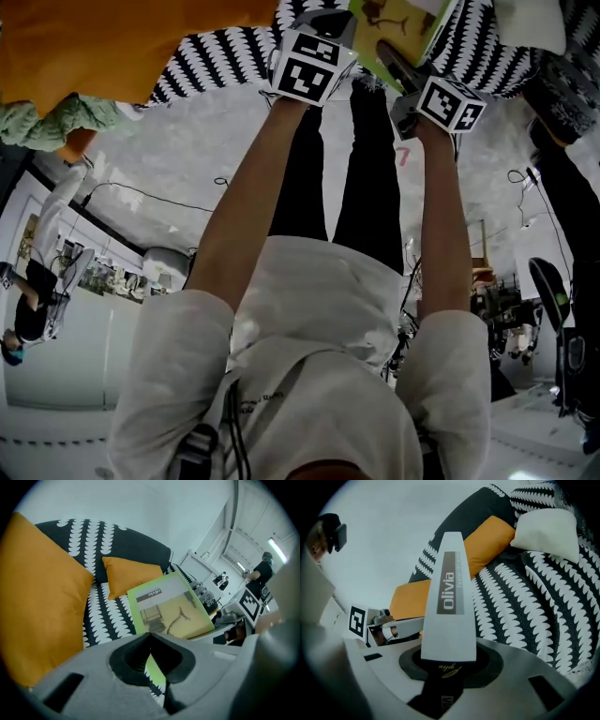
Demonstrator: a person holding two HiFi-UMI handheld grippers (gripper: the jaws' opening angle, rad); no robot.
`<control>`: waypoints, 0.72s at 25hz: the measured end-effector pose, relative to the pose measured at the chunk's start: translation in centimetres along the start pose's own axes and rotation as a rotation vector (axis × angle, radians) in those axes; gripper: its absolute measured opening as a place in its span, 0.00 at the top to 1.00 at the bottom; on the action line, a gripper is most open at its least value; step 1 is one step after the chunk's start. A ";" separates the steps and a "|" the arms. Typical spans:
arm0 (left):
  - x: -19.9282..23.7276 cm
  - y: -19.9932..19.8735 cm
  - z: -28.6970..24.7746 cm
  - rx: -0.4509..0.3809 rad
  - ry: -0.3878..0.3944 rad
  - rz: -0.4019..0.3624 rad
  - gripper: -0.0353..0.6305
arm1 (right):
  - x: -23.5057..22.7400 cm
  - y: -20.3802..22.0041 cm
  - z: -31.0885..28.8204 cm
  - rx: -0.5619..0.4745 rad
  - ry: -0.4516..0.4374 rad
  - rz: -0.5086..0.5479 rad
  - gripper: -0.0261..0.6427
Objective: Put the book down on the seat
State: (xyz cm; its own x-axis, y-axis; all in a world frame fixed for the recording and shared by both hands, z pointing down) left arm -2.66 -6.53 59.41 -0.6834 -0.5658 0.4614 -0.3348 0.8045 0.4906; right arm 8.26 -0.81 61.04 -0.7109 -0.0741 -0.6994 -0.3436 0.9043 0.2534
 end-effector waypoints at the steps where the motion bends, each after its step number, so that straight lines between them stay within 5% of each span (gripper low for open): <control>1: 0.1 0.6 -0.2 0.009 -0.002 -0.001 0.94 | -0.1 0.2 -0.3 0.009 -0.013 0.009 0.77; 11: 1.8 4.4 -3.4 0.019 -0.035 0.052 0.94 | -1.4 0.0 -2.9 0.058 -0.112 0.106 0.77; 18: 4.0 4.7 -5.2 0.004 -0.059 0.120 0.94 | -3.3 -0.1 -5.2 0.012 -0.156 0.009 0.77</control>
State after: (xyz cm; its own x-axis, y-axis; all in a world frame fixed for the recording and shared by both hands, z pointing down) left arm -3.64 -5.95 67.39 -0.7557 -0.4536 0.4724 -0.2503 0.8666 0.4316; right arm 7.44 -2.81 66.82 -0.6096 -0.0011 -0.7927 -0.3300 0.9096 0.2525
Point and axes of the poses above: the fingertips, and each gripper's own axes: z backward along the fingers, x to its left, y out of its underside, the point moved 4 cm from there along z, backward along the fingers, and after that the axes turned 3 degrees about y, right-handed, at the moved point
